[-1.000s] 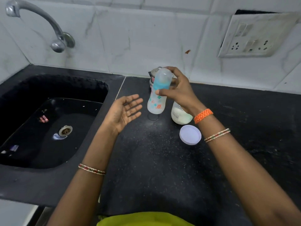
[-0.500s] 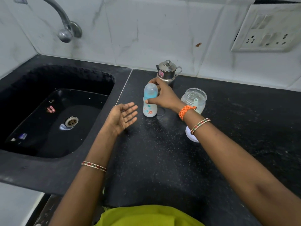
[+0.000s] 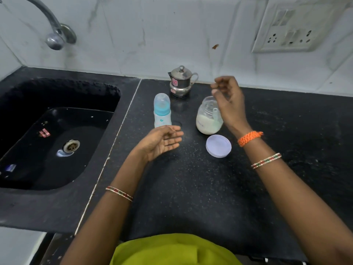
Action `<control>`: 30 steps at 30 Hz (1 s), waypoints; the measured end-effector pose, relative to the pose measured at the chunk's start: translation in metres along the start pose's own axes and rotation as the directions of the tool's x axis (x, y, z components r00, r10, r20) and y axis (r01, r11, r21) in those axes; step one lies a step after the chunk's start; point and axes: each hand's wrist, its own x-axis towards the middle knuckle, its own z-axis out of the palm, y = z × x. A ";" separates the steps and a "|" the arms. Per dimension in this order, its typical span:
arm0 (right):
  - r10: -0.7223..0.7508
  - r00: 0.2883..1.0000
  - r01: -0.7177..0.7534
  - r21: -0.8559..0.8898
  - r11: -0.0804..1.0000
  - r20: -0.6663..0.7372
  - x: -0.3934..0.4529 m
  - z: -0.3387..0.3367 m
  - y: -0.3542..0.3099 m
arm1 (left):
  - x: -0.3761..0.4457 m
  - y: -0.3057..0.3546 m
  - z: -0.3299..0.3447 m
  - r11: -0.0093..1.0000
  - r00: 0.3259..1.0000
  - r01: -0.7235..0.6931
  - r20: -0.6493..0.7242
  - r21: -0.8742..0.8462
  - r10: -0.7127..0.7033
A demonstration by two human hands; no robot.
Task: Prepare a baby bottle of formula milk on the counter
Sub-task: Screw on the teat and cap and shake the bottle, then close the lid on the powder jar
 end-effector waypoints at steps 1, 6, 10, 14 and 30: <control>0.034 0.997 -0.037 -0.048 0.998 -0.065 -0.011 -0.010 0.010 | 0.003 -0.002 0.009 0.999 1.000 -0.002 0.016 0.035 0.002; 0.137 0.979 -0.175 -0.277 0.945 -0.150 -0.075 -0.045 0.057 | 0.015 -0.012 0.030 0.994 0.999 -0.019 0.032 0.107 0.015; 0.336 0.937 -0.178 -0.698 0.693 0.095 -0.108 -0.040 0.073 | 0.021 -0.018 0.037 0.988 0.994 -0.100 -0.042 0.117 0.105; 0.364 0.922 -0.198 -0.645 0.738 0.134 -0.094 -0.038 0.075 | 0.031 -0.018 0.043 0.937 0.958 -0.247 -0.084 0.247 0.275; 0.392 0.744 0.242 -0.765 0.597 0.541 0.065 -0.021 -0.010 | 0.098 0.001 0.068 0.694 0.874 -0.462 0.152 0.552 0.461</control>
